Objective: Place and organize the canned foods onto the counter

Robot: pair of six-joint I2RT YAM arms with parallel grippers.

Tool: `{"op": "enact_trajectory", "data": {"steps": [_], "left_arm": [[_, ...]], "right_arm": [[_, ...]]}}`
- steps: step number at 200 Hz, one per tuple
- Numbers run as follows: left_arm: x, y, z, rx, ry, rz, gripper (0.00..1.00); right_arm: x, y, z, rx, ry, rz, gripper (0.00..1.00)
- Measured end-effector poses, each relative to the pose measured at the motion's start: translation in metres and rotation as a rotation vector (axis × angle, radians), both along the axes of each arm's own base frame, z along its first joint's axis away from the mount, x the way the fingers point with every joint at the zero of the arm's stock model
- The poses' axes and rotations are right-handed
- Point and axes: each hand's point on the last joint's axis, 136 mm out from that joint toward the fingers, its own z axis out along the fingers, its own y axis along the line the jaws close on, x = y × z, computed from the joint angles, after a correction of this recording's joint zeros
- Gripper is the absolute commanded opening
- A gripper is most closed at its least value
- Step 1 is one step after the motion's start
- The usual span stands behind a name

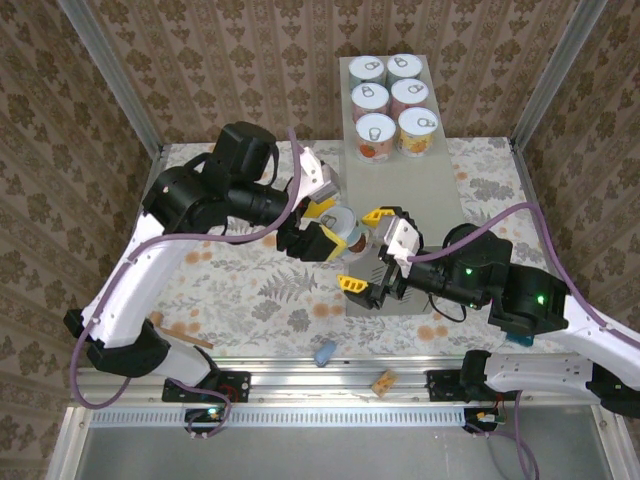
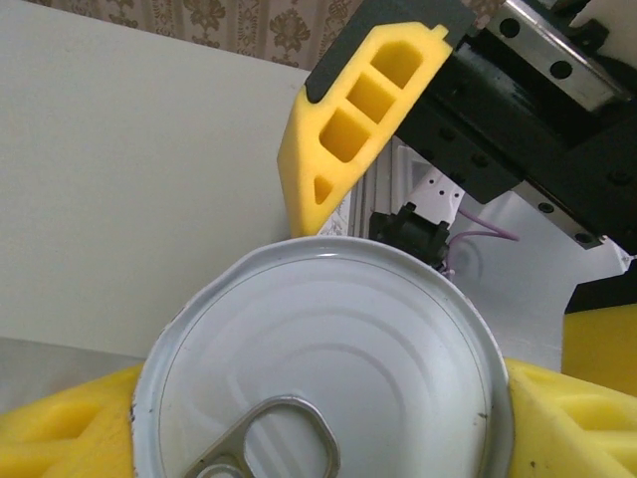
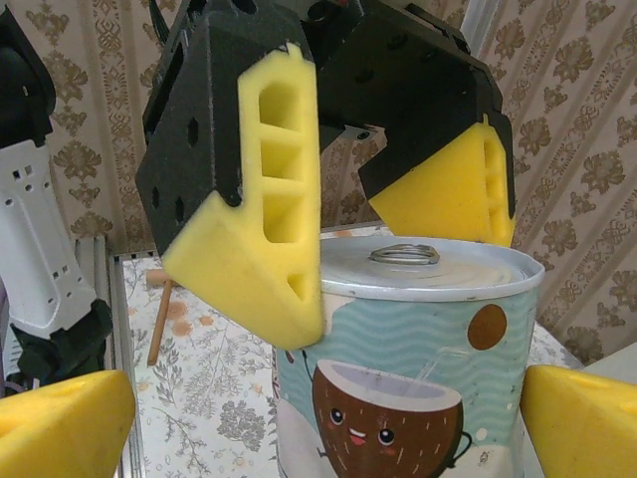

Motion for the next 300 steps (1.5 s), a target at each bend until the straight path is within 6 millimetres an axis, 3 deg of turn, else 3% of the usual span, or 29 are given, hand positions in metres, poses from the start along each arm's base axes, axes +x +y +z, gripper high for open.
{"op": "enact_trajectory", "data": {"steps": [165,300], "left_arm": [[0.004,-0.003,0.004,-0.020,-0.022,0.006,0.54],[-0.006,-0.001,0.017,-0.067,-0.030,-0.029,0.54]], "right_arm": [[0.005,0.000,0.013,0.049,-0.026,-0.024,1.00],[0.037,-0.004,-0.001,0.005,-0.015,-0.159,1.00]]}}
